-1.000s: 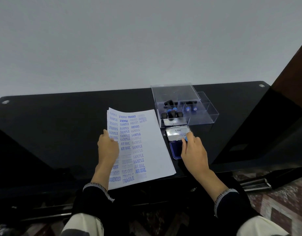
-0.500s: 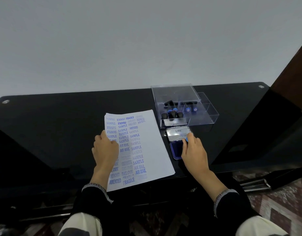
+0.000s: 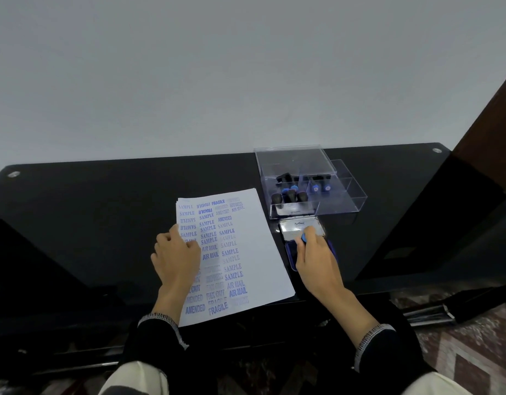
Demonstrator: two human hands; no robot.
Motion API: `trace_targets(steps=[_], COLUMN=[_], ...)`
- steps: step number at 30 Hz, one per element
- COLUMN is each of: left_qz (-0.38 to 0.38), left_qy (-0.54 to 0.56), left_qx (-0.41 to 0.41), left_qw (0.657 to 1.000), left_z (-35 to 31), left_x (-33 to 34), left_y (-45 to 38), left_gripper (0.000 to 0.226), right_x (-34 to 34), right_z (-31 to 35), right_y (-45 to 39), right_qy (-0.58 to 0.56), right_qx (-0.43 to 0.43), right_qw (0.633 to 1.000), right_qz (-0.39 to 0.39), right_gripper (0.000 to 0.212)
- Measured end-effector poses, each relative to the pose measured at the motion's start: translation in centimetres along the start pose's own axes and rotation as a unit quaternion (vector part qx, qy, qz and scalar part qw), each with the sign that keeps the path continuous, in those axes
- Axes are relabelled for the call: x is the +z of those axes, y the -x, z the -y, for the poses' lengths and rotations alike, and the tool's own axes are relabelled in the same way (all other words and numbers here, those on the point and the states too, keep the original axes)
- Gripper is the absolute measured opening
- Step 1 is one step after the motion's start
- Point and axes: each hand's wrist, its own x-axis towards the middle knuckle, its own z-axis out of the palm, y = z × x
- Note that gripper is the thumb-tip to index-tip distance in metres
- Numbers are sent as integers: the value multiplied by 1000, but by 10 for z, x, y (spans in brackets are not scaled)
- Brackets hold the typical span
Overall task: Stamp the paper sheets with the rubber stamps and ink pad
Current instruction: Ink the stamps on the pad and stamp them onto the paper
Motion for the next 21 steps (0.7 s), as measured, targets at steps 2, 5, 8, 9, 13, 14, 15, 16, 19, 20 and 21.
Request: trace_targets(steps=[2, 5, 8, 9, 13, 14, 15, 16, 19, 20, 21], left_qz=[1, 8, 16, 21, 15, -1, -17, -26, 6, 26, 45], left_qy=[-3, 3, 15, 19, 6, -10, -25, -31, -3, 13, 28], left_qx=[2, -2, -20, -27, -31, -17, 2, 26, 108, 132, 155], left_qw=[1000, 1000, 1000, 999, 999, 1000, 1000, 999, 994, 991, 987], left_z=[1, 2, 2, 2, -2, -2, -3, -4, -8, -10, -12], left_x=[-2, -6, -11, -12, -13, -13, -12, -10, -5, -3, -1], left_y=[0, -3, -7, -9, -11, -10, -9, -8, -9, -11, -13], left_gripper=[40, 37, 42, 45, 45, 42, 40, 38, 38, 36, 34], right_x=[2, 9, 9, 8, 8, 9, 9, 8, 1, -2, -4], right_z=[2, 4, 5, 6, 7, 8, 8, 7, 11, 15, 20], right_y=[1, 4, 2, -1, -15, -17, -19, -20, -27, -30, -33], right_qy=[28, 60, 45, 38, 55, 62, 70, 78, 68, 25, -37], right_qx=[-5, -23, -32, -29, -11, -10, -9, -7, 16, 29, 40], right_qw=[1000, 997, 998, 999, 998, 998, 997, 996, 995, 997, 997], right_qz=[-10, -33, -33, -22, 15, 22, 30, 40, 65, 67, 60], right_gripper=[16, 15, 11, 10, 12, 14, 16, 18, 17, 16, 15])
